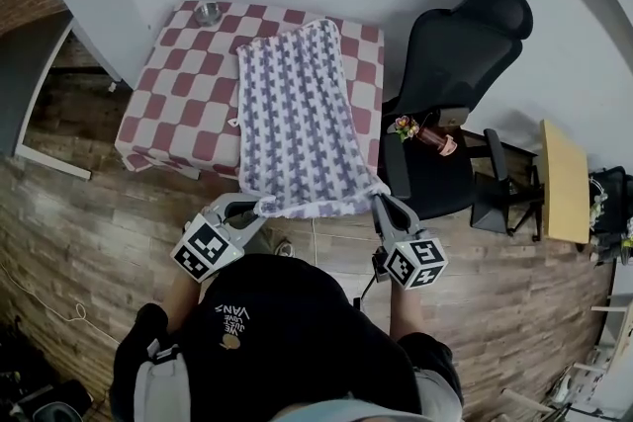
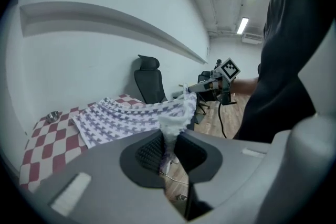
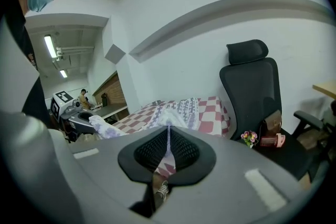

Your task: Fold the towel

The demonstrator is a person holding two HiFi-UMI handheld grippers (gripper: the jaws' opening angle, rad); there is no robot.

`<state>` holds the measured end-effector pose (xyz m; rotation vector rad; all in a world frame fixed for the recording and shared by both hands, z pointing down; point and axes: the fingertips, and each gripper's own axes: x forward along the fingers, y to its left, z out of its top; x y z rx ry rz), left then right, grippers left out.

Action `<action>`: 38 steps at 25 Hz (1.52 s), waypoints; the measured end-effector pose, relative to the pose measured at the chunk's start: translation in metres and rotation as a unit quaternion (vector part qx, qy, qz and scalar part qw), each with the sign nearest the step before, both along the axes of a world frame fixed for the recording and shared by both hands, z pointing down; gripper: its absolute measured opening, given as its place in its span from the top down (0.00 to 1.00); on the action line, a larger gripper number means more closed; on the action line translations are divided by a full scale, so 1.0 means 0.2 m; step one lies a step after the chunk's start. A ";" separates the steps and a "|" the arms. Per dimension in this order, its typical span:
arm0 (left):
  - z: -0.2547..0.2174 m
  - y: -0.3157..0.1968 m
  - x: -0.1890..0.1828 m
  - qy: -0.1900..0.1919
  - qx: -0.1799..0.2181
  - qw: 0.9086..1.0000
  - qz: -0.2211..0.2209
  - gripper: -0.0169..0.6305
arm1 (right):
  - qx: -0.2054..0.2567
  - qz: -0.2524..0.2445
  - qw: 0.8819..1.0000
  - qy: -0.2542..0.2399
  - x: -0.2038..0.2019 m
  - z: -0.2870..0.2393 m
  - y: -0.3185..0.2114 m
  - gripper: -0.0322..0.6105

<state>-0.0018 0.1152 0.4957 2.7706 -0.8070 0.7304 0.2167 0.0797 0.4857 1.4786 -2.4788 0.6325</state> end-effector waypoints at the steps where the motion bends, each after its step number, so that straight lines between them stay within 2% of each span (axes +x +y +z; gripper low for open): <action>1: 0.01 0.02 0.00 -0.003 -0.006 1.000 0.005 0.90 | -0.004 -0.001 1.000 -0.001 0.00 0.01 0.02 0.92; 6: 0.02 0.09 -0.03 -0.014 -0.021 0.999 0.021 0.90 | -0.013 -0.012 1.000 0.014 -0.03 0.04 0.06 0.92; 13: -0.01 -0.15 -0.11 -0.024 0.024 0.999 0.001 0.90 | 0.025 -0.018 0.998 0.059 -0.11 -0.02 -0.19 0.92; 18: -0.07 -0.50 -0.18 -0.019 0.067 0.997 -0.028 0.90 | 0.066 -0.012 0.994 0.088 -0.18 -0.11 -0.51 0.92; 21: -0.10 -0.74 -0.23 -0.018 0.078 0.996 -0.046 0.90 | 0.081 -0.005 0.992 0.101 -0.23 -0.15 -0.75 0.92; 31: -0.07 -1.50 -0.40 -0.017 0.077 0.993 -0.082 0.90 | 0.085 0.010 0.988 0.127 -0.40 -0.15 -1.50 0.92; 38: 0.13 -1.94 -0.48 -0.018 0.059 0.991 -0.115 0.90 | 0.067 0.021 0.987 0.145 -0.48 0.02 -2.00 0.92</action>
